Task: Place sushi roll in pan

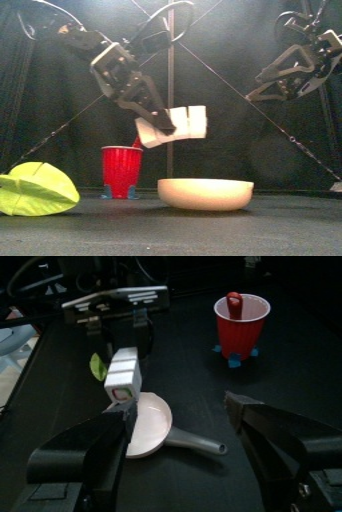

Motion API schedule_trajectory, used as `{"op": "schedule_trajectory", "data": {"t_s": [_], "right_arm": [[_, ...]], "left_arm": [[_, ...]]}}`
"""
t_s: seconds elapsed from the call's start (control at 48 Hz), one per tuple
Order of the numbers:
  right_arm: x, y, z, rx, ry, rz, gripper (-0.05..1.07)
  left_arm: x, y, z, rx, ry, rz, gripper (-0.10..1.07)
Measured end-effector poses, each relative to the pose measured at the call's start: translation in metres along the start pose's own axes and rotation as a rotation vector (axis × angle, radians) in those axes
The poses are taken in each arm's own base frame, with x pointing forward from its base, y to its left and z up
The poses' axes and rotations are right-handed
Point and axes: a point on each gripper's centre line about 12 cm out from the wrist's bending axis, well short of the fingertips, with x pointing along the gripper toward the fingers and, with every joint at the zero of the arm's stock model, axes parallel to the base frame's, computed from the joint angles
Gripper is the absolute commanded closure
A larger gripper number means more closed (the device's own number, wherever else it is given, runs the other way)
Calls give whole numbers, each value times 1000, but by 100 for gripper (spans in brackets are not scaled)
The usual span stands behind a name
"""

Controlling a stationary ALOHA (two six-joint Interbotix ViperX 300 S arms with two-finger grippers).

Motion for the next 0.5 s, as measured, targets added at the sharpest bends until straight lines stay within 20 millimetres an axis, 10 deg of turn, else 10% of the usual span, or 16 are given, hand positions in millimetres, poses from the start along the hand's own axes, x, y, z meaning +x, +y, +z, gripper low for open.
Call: {"op": "schedule_trajectory", "data": {"t_s": [0.5], "right_arm": [[-3, 0, -3, 1, 0, 0, 3]], "left_arm": [[47, 2, 8, -4, 167, 1, 41]]}}
